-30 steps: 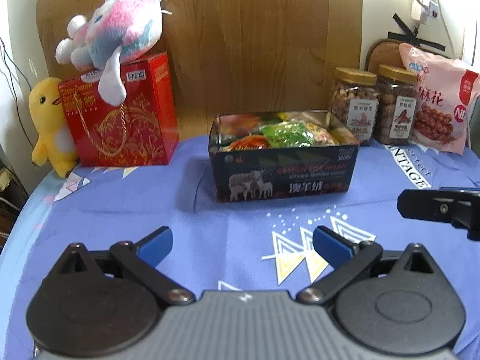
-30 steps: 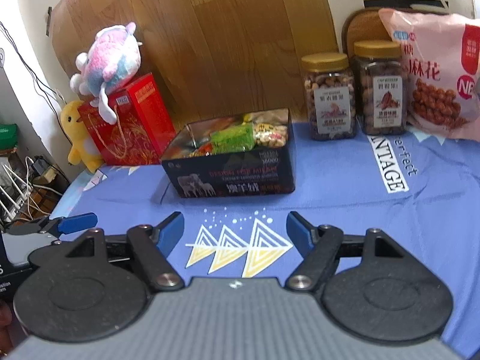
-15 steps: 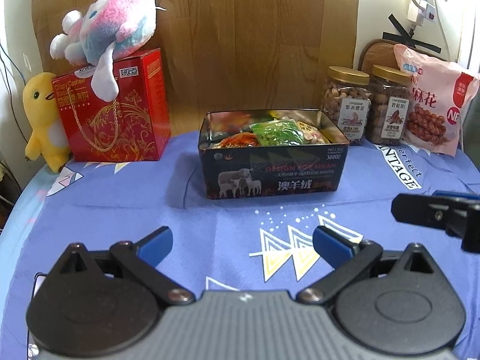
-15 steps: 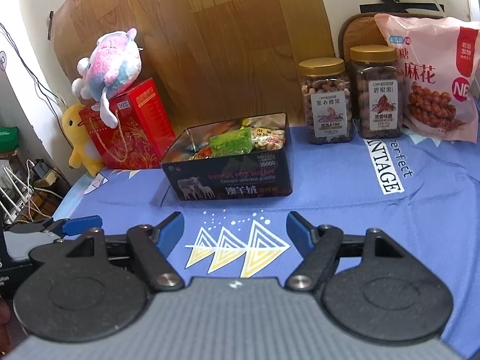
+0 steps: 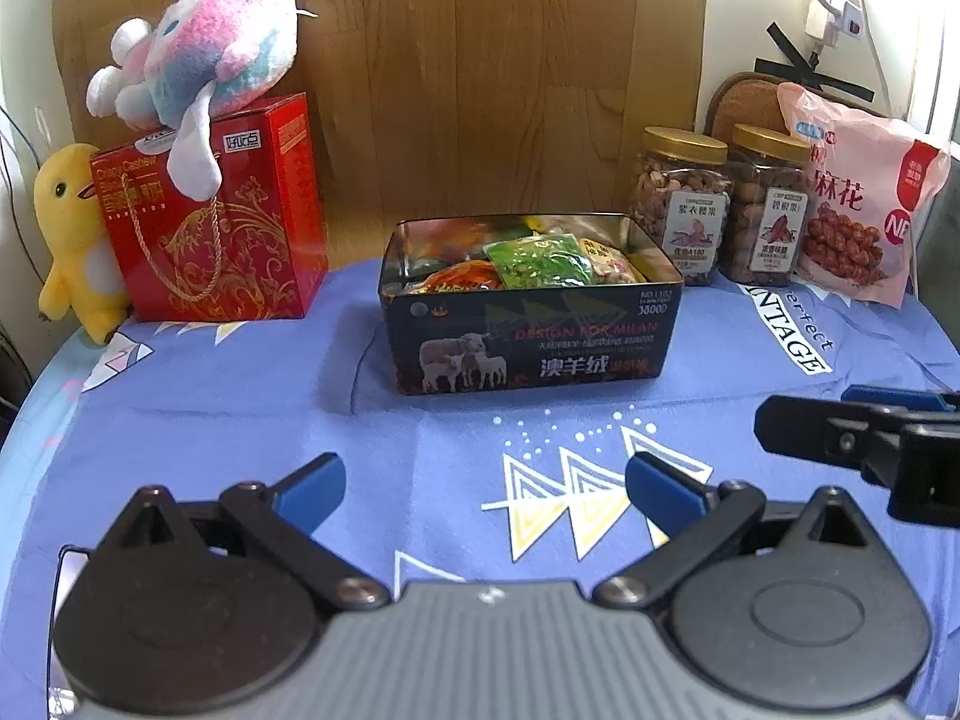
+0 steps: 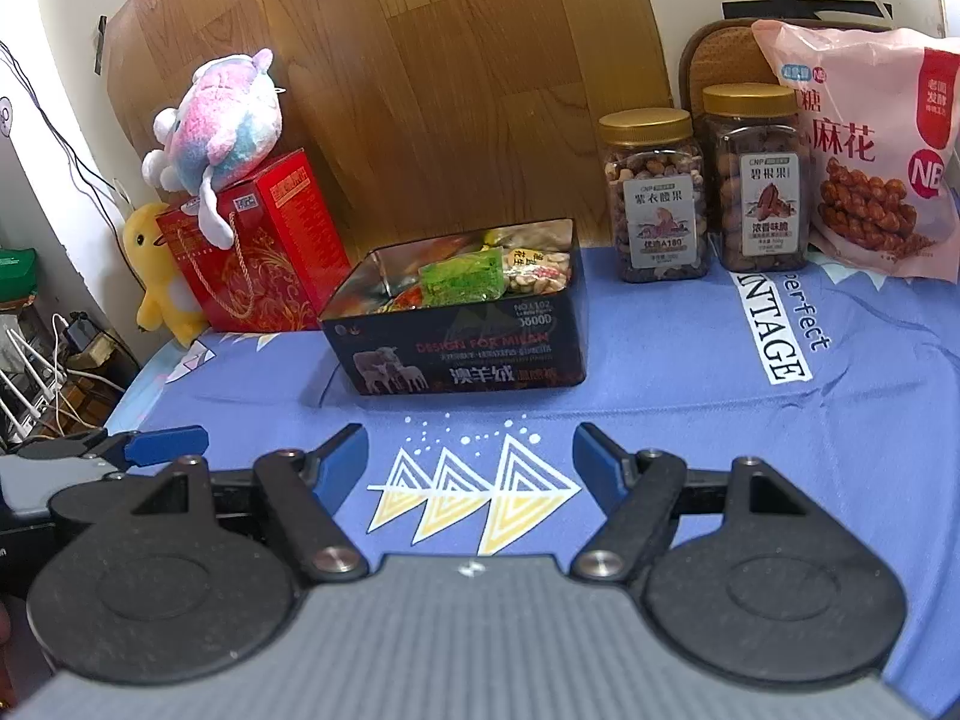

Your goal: Organize snacks

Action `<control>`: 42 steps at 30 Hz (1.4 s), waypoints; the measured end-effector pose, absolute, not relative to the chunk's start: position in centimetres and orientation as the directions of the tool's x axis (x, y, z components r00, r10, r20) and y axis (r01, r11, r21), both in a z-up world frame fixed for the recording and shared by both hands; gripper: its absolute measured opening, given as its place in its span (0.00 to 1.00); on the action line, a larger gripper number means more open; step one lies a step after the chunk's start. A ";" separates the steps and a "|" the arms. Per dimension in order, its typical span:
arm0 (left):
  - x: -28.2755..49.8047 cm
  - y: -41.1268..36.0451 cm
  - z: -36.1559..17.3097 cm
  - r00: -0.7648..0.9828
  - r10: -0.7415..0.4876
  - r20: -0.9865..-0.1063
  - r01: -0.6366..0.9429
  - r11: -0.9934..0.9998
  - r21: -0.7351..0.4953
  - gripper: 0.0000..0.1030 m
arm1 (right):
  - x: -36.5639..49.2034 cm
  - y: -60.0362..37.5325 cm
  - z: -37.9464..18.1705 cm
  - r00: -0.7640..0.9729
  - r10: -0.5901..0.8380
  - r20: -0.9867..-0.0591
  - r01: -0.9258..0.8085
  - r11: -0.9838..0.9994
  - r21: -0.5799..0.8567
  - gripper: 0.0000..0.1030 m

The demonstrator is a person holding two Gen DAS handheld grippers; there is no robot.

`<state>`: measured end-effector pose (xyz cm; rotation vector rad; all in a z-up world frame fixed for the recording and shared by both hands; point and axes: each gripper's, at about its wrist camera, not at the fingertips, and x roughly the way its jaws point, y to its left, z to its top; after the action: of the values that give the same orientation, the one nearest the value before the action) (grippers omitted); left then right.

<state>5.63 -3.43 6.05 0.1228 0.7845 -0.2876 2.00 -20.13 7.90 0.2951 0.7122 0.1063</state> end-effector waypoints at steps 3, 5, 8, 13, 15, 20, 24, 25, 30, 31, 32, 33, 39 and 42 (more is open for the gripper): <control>5.7 -3.6 5.9 0.667 -0.207 -0.716 0.302 0.953 0.005 1.00 | 2.1 -20.2 7.7 0.751 0.197 -0.631 0.006 0.952 0.305 0.75; 5.7 -3.6 5.9 0.665 -0.206 -0.718 0.302 0.953 0.007 1.00 | 2.1 -20.3 7.7 0.750 0.199 -0.631 0.006 0.952 0.307 0.75; 5.8 -3.6 5.9 0.665 -0.204 -0.719 0.301 0.954 0.008 1.00 | 2.1 -20.3 7.7 0.750 0.202 -0.631 0.004 0.951 0.308 0.75; 5.9 -3.7 5.9 0.662 -0.200 -0.722 0.300 0.954 0.011 1.00 | 2.2 -20.4 7.4 0.746 0.205 -0.634 0.006 0.949 0.314 0.75; 5.9 -3.8 5.8 0.661 -0.198 -0.724 0.300 0.954 0.013 1.00 | 2.1 -20.4 7.3 0.744 0.204 -0.636 0.007 0.950 0.313 0.75; 6.0 -4.0 5.7 0.652 -0.200 -0.731 0.304 0.953 0.010 1.00 | 2.1 -20.6 7.1 0.744 0.205 -0.636 0.012 0.948 0.319 0.75; 6.1 -4.4 5.5 0.642 -0.199 -0.740 0.310 0.951 0.014 1.00 | 2.2 -20.7 7.1 0.743 0.204 -0.638 0.011 0.949 0.317 0.75; 6.1 -4.4 5.5 0.635 -0.203 -0.745 0.314 0.949 0.009 1.00 | 2.2 -20.8 7.2 0.744 0.204 -0.637 0.010 0.949 0.315 0.75; 6.8 -4.9 4.7 0.540 -0.235 -0.808 0.355 0.934 -0.035 1.00 | 2.2 -20.9 7.1 0.744 0.199 -0.637 0.009 0.951 0.308 0.75; 6.8 -5.1 4.6 0.529 -0.233 -0.816 0.359 0.933 -0.034 1.00 | 2.1 -21.0 7.1 0.743 0.199 -0.639 0.010 0.952 0.307 0.75; 6.9 -5.1 4.5 0.518 -0.228 -0.824 0.363 0.931 -0.029 1.00 | 2.1 -21.1 7.0 0.742 0.198 -0.641 0.011 0.951 0.308 0.75; 6.9 -5.3 4.4 0.509 -0.226 -0.831 0.368 0.929 -0.027 1.00 | 2.1 -21.2 6.9 0.741 0.197 -0.642 0.013 0.951 0.308 0.75; 6.8 -5.8 4.4 0.478 -0.204 -0.854 0.385 0.923 -0.005 1.00 | 2.0 -21.7 6.8 0.744 0.194 -0.639 0.024 0.949 0.315 0.75; 6.9 -5.8 4.5 0.473 -0.206 -0.856 0.383 0.924 -0.011 1.00 | 1.9 -21.7 6.8 0.743 0.197 -0.639 0.021 0.949 0.316 0.75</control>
<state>6.85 -5.77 4.51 0.1925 1.0167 -0.3634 1.95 -21.69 6.79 0.3145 0.7294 0.0983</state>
